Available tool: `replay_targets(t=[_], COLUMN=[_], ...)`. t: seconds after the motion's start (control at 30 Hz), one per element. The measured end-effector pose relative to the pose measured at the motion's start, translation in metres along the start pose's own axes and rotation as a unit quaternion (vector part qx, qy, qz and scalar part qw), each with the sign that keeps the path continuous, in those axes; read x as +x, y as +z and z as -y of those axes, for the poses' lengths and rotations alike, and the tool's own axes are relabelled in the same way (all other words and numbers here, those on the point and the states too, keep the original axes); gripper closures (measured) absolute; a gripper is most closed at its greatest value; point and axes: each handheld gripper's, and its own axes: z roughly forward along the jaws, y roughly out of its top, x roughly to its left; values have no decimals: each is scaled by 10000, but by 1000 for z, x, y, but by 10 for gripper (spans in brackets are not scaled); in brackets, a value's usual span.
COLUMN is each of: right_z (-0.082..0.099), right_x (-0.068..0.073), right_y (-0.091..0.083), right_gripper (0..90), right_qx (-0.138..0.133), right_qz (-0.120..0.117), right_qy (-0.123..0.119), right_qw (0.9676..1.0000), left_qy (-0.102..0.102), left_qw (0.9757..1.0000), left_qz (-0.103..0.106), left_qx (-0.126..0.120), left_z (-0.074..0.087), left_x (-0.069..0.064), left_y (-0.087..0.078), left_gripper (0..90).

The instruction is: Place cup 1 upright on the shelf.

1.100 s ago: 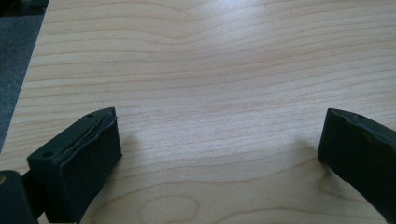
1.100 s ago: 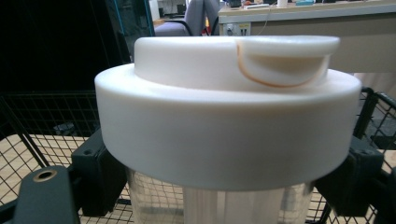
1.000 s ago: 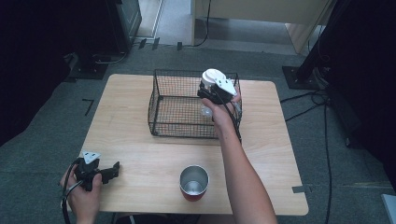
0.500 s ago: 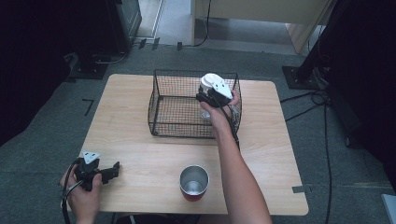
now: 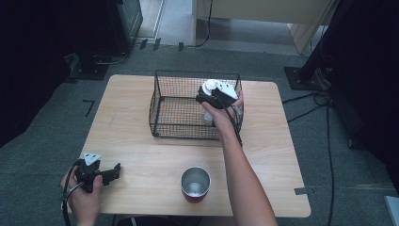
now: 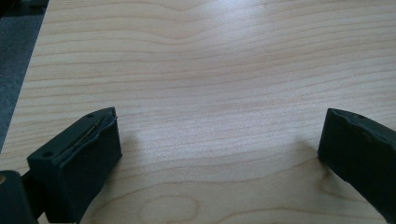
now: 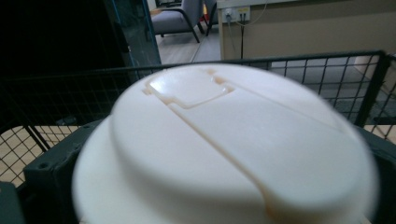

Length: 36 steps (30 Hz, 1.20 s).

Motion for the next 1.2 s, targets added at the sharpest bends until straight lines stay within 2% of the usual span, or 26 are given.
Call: replay_targets(t=[0.03, 0.07, 0.2, 0.4, 0.63, 0.83, 0.93, 1.2], right_z=[-2, -2, -10, -20, -27, -25, -22, -11], right_x=[1, 2, 2, 2, -1, -2, -2, -7], right_y=[-3, -5, -9, -17, -31, -47, -57, -83], right_gripper=[0, 0, 0, 0, 0, 0, 0, 0], right_qx=[-139, -165, -299, -399, -482, -523, -515, -430], right_qz=[71, 91, 44, 31, -36, -299, -442, -526], right_qy=[-151, -169, -90, -219, -188, -286, -234, -357], right_qw=[9998, 9997, 9995, 9990, 9987, 9978, 9974, 9971], left_qy=[-1, 0, 4, 3, 4, 5, 7, 5], left_qw=[10000, 10000, 10000, 10000, 10000, 10000, 10000, 10000], left_qz=[0, 0, -2, -2, -1, 0, 0, 0], left_qx=[-1, 1, 1, 1, 0, 2, 2, 1], left_z=[0, 0, 0, 0, 0, 0, 0, 0], left_x=[0, 0, 0, 0, 0, 0, 0, 0], left_y=[0, 0, 0, 0, 0, 0, 0, 0], left_gripper=[0, 0, 0, 0, 0, 0, 0, 0])
